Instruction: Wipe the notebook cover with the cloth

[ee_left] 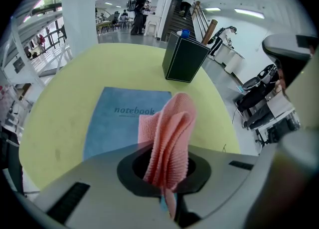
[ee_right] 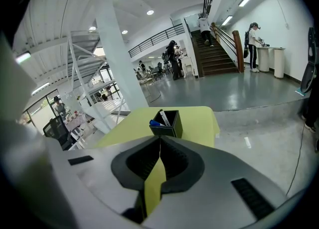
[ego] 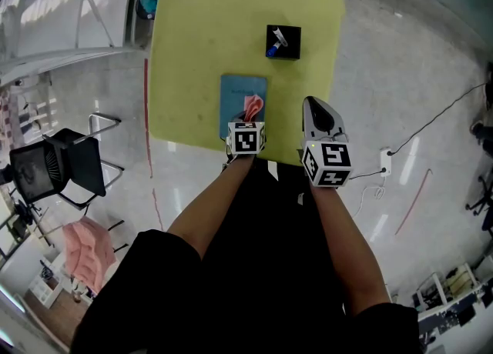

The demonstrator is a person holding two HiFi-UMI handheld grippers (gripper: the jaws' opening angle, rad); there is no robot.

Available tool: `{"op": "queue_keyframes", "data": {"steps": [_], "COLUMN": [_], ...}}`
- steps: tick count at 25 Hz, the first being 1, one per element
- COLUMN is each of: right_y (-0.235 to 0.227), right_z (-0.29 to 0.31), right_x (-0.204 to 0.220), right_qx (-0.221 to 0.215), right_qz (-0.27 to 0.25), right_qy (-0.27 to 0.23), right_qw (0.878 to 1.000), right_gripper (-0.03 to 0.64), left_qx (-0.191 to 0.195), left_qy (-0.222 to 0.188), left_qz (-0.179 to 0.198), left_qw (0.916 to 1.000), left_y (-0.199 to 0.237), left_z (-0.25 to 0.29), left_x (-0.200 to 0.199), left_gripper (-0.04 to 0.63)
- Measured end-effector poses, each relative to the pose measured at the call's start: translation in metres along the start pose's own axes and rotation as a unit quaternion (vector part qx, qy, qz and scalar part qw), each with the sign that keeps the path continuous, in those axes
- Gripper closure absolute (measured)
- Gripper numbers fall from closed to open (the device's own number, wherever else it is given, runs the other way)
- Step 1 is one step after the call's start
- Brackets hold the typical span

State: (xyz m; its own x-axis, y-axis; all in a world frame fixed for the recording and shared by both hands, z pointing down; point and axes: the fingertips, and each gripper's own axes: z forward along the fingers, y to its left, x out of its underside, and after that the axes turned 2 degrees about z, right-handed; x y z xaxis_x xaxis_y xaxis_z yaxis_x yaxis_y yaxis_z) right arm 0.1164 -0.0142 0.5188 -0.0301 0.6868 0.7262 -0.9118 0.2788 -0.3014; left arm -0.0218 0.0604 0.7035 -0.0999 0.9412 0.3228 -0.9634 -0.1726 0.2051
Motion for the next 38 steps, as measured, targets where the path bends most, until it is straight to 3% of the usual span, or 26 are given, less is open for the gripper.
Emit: {"op": "queue_keyframes", "data": {"steps": [16,24,31,38], "right_y": [-0.014,-0.020,-0.012,0.009], "right_z": [0.001,-0.006,-0.011,-0.025], "right_x": [-0.001,-0.005,-0.011,-0.018], "right_qx": [-0.010,-0.021,-0.040,-0.062], "right_qz": [0.000,-0.003,-0.003,0.004], "right_qy": [0.005,0.000,-0.015,-0.035], "right_qw": [1.000,1.000,0.999,0.997], "right_gripper": [0.584,0.584,0.584,0.584], "left_qx": [0.014,0.051,0.042,0.002], "left_qy": [-0.002,-0.015,-0.056,-0.091], "left_qz": [-0.005,-0.018,-0.012,-0.019], "left_qw": [0.9999,0.9984,0.9975,0.9956], "left_y": [-0.023,-0.045,-0.034,-0.006], "left_z": [0.006,0.001,-0.029,-0.083], "left_x": [-0.005,-0.010,-0.020,-0.013], "left_gripper": [0.572,0.572,0.572,0.572]}}
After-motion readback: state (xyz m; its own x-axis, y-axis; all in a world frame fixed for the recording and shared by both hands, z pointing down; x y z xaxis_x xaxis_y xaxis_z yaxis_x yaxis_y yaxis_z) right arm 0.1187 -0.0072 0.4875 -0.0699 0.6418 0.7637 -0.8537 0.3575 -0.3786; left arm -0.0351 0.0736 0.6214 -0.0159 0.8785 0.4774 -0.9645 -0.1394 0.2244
